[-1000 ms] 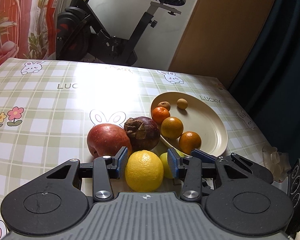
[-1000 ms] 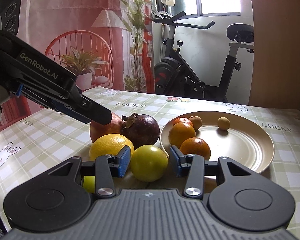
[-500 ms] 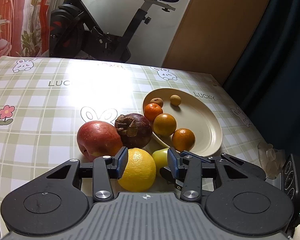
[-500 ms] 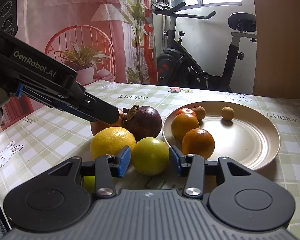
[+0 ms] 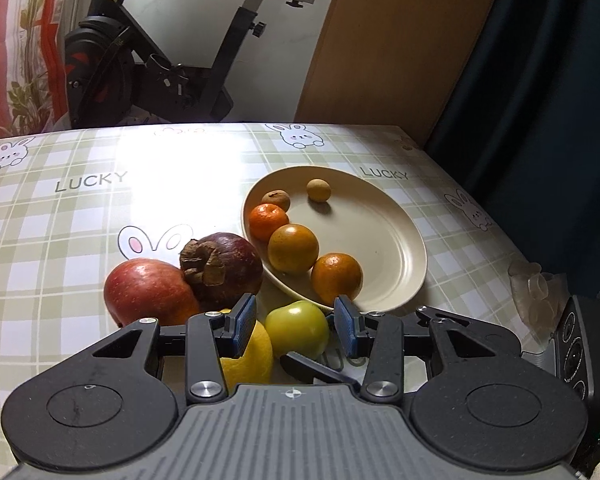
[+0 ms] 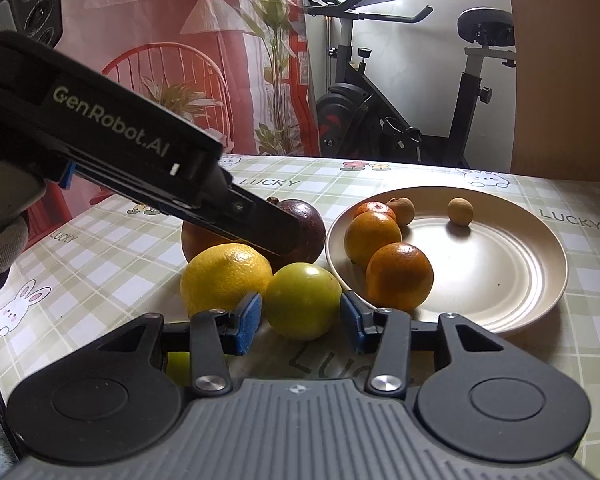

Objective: Organize fruits
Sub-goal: 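Move the left tool back to the green apple beside the lemon, then close the left tool around the green apple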

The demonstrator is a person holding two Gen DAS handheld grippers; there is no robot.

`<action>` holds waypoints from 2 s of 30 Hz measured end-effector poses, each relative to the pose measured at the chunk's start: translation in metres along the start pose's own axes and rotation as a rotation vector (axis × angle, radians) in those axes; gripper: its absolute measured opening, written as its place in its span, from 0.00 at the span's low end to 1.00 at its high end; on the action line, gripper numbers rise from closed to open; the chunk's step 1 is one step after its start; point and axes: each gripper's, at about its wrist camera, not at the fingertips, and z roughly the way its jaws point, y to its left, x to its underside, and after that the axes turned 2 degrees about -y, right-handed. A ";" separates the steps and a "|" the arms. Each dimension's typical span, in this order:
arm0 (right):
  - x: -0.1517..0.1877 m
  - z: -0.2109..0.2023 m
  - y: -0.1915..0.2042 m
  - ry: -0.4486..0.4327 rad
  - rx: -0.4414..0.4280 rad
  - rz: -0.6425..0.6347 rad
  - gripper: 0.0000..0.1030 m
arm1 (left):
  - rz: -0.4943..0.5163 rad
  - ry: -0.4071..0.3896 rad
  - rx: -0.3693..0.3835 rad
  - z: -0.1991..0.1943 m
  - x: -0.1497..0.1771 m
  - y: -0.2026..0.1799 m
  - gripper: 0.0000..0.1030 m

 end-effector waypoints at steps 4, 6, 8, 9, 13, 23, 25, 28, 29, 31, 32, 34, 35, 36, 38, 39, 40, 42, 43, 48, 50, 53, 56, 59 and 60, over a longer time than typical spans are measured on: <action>0.001 0.000 -0.003 0.003 -0.012 0.020 0.46 | 0.028 0.032 0.004 0.015 -0.004 -0.005 0.44; 0.001 0.001 -0.004 0.005 -0.017 0.031 0.46 | 0.031 0.044 0.002 0.021 -0.006 -0.005 0.44; 0.000 0.001 -0.006 0.007 -0.022 0.039 0.46 | 0.032 0.055 0.003 0.026 -0.008 -0.004 0.44; 0.000 0.001 -0.006 0.009 -0.024 0.042 0.46 | 0.031 0.060 0.005 0.028 -0.009 -0.004 0.44; 0.000 0.003 -0.008 0.018 -0.026 0.051 0.46 | 0.029 0.086 0.013 0.037 -0.008 -0.003 0.43; -0.001 0.010 -0.009 0.048 -0.027 0.050 0.47 | 0.033 0.093 0.019 0.038 -0.004 -0.002 0.43; -0.001 0.011 -0.008 0.051 -0.027 0.048 0.47 | 0.029 0.090 0.024 0.036 -0.002 -0.002 0.43; -0.001 0.014 -0.006 0.064 -0.024 0.039 0.47 | 0.015 0.087 0.032 0.034 -0.001 -0.001 0.43; -0.001 0.014 -0.005 0.066 -0.021 0.035 0.47 | 0.011 0.086 0.034 0.033 0.000 -0.001 0.43; -0.001 0.015 -0.004 0.072 -0.017 0.028 0.47 | 0.007 0.085 0.034 0.031 0.002 -0.001 0.43; -0.001 0.016 -0.004 0.074 -0.016 0.026 0.47 | 0.005 0.084 0.034 0.030 0.003 -0.001 0.43; -0.001 0.017 -0.003 0.074 -0.014 0.022 0.47 | 0.000 0.081 0.037 0.028 0.005 -0.001 0.43; 0.000 0.017 -0.002 0.072 -0.013 0.018 0.47 | -0.002 0.080 0.038 0.027 0.006 -0.001 0.43; 0.000 0.017 -0.002 0.072 -0.012 0.014 0.47 | -0.005 0.078 0.038 0.027 0.006 -0.001 0.43; 0.000 0.017 -0.002 0.072 -0.014 0.012 0.47 | -0.010 0.075 0.038 0.026 0.007 0.000 0.43; 0.000 0.017 -0.003 0.072 -0.014 0.012 0.47 | -0.014 0.073 0.040 0.026 0.007 0.000 0.43; 0.001 0.017 -0.002 0.072 -0.015 0.013 0.47 | -0.018 0.072 0.041 0.026 0.007 0.001 0.43; 0.001 0.016 -0.002 0.072 -0.016 0.010 0.47 | -0.032 0.068 0.045 0.027 0.007 0.002 0.43; 0.002 0.014 -0.001 0.069 -0.013 0.005 0.47 | -0.039 0.069 0.048 0.027 0.007 0.003 0.43; 0.003 0.008 0.001 0.051 -0.006 -0.008 0.47 | -0.034 0.079 0.048 0.028 0.007 0.002 0.43; 0.003 0.008 -0.001 0.060 -0.007 -0.002 0.47 | -0.028 0.091 0.045 0.029 0.008 0.000 0.43; 0.003 0.007 -0.003 0.073 -0.007 0.001 0.47 | -0.011 0.093 0.039 0.031 0.010 -0.003 0.43; 0.003 0.006 -0.004 0.081 -0.007 0.006 0.47 | -0.003 0.099 0.038 0.032 0.012 -0.006 0.43; 0.005 0.004 -0.006 0.086 -0.010 0.014 0.47 | 0.001 0.100 0.046 0.031 0.014 -0.008 0.43; 0.005 0.003 -0.007 0.087 -0.013 0.019 0.47 | 0.004 0.098 0.050 0.030 0.014 -0.009 0.43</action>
